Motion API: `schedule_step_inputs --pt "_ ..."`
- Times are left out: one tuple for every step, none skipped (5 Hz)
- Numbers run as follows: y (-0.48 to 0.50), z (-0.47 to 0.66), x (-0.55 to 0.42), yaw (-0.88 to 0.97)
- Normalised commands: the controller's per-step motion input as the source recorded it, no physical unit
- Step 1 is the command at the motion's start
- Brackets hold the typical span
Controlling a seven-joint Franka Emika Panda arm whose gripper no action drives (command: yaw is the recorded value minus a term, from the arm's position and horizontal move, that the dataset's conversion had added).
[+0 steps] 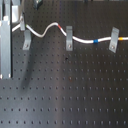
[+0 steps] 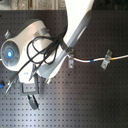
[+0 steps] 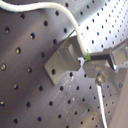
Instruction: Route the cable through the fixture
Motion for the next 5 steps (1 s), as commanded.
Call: schedule_step_inputs --pt "-0.109 0.00 -0.268 -0.11" --pt "0.174 0.15 -0.274 0.00" --pt "0.236 0.45 -0.219 -0.01" --pt "0.088 0.32 -0.188 0.00" --pt "-0.018 0.02 -0.168 -0.01"
